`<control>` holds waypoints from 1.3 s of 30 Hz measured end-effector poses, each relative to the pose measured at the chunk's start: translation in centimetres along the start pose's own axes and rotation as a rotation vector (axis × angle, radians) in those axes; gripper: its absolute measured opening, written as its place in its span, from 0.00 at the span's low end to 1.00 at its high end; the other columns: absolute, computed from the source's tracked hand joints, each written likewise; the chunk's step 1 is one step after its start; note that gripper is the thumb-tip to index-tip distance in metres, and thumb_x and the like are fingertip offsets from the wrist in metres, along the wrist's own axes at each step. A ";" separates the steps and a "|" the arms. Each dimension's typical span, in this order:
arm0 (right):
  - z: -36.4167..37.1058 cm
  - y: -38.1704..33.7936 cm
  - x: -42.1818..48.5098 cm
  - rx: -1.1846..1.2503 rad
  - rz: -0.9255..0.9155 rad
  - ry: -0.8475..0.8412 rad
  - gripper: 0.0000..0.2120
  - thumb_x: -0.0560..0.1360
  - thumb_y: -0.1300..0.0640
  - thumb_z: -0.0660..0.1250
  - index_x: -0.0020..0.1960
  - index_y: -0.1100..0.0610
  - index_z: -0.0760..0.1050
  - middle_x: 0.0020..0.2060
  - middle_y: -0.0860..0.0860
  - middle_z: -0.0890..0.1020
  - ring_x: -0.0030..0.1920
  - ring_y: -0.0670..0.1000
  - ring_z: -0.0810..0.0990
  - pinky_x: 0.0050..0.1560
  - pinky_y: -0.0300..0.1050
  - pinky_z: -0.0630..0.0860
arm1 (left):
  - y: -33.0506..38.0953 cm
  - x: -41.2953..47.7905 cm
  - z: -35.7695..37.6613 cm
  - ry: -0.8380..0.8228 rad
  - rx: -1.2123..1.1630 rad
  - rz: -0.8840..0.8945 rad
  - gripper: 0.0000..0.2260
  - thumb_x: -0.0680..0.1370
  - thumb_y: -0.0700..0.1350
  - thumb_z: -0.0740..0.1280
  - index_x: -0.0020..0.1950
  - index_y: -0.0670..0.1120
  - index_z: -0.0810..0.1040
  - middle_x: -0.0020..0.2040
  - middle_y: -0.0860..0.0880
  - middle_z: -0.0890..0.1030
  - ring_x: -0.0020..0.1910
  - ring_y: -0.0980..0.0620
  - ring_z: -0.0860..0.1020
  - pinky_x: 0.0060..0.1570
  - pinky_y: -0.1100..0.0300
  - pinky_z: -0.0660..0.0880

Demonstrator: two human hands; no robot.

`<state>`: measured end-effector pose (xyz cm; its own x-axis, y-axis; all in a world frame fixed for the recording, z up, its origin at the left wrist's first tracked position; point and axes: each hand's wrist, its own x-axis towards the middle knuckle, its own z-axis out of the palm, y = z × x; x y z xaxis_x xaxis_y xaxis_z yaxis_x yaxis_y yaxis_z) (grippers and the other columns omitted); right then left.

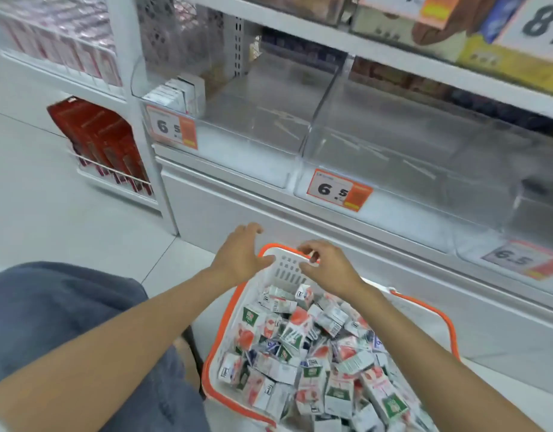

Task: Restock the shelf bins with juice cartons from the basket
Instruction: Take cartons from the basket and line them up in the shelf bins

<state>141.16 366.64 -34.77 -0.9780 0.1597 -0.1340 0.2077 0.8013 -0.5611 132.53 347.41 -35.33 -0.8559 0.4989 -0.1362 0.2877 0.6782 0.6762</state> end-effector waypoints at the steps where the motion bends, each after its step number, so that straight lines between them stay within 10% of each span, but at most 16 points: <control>1: 1.2 2.4 -1.6 0.028 0.097 -0.069 0.16 0.75 0.57 0.69 0.62 0.56 0.76 0.55 0.50 0.79 0.48 0.48 0.76 0.52 0.41 0.73 | -0.4 -0.6 1.6 -0.062 -0.017 -0.023 0.28 0.73 0.52 0.73 0.68 0.46 0.68 0.64 0.44 0.72 0.61 0.46 0.72 0.61 0.53 0.71; 6: 7.3 8.2 -5.2 0.188 0.375 -0.252 0.29 0.78 0.48 0.66 0.75 0.56 0.64 0.69 0.54 0.73 0.62 0.53 0.76 0.61 0.44 0.70 | -1.6 -2.8 6.2 -0.200 -0.083 -0.095 0.27 0.74 0.51 0.73 0.69 0.46 0.67 0.64 0.47 0.72 0.55 0.51 0.72 0.51 0.62 0.72; 12: 12.9 9.2 -5.6 0.309 0.466 -0.256 0.32 0.76 0.53 0.70 0.74 0.49 0.58 0.48 0.54 0.79 0.47 0.55 0.80 0.49 0.49 0.79 | -3.2 -3.2 6.8 -0.243 -0.074 -0.144 0.24 0.74 0.52 0.72 0.66 0.50 0.68 0.57 0.52 0.71 0.49 0.54 0.73 0.36 0.73 0.67; 16: 12.4 9.0 -5.6 0.562 0.508 -0.145 0.19 0.72 0.59 0.73 0.52 0.49 0.64 0.38 0.50 0.73 0.32 0.47 0.73 0.31 0.43 0.74 | -3.5 -3.1 7.1 -0.247 -0.078 -0.149 0.22 0.74 0.51 0.72 0.65 0.49 0.70 0.58 0.51 0.73 0.46 0.57 0.75 0.37 0.73 0.69; 24: 6.9 3.2 -2.3 1.262 0.381 -0.151 0.24 0.72 0.62 0.74 0.65 0.56 0.70 0.57 0.56 0.80 0.52 0.56 0.83 0.54 0.49 0.81 | -1.7 -2.4 5.2 -0.299 -0.684 -0.476 0.21 0.74 0.50 0.73 0.63 0.44 0.73 0.60 0.47 0.79 0.56 0.50 0.79 0.55 0.56 0.76; 30: 11.3 2.6 -1.4 0.616 0.363 -0.258 0.26 0.78 0.46 0.66 0.73 0.53 0.66 0.68 0.53 0.73 0.67 0.53 0.73 0.57 0.43 0.73 | -4.7 -1.6 0.3 0.026 -0.673 -0.494 0.17 0.67 0.41 0.79 0.50 0.47 0.75 0.48 0.46 0.82 0.42 0.53 0.82 0.36 0.63 0.79; 35: 17.6 2.5 -1.4 -0.078 0.253 -0.392 0.29 0.77 0.42 0.64 0.71 0.59 0.69 0.77 0.58 0.54 0.78 0.57 0.49 0.76 0.51 0.50 | -6.5 -1.8 -0.6 0.040 -0.742 -0.572 0.17 0.68 0.37 0.77 0.54 0.46 0.79 0.51 0.44 0.82 0.47 0.48 0.80 0.56 0.48 0.78; 39: 17.6 1.8 -2.3 0.111 0.230 -0.261 0.19 0.73 0.55 0.71 0.62 0.57 0.75 0.59 0.52 0.75 0.66 0.55 0.69 0.65 0.45 0.66 | -6.6 -1.6 0.0 -0.002 -0.840 -0.558 0.18 0.69 0.35 0.76 0.55 0.45 0.78 0.48 0.44 0.81 0.44 0.47 0.80 0.55 0.46 0.78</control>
<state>144.08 357.56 -49.90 -0.8708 0.1646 -0.4633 0.4368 0.6917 -0.5751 132.01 342.13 -39.57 -0.7747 0.2275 -0.5900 -0.5509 0.2153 0.8063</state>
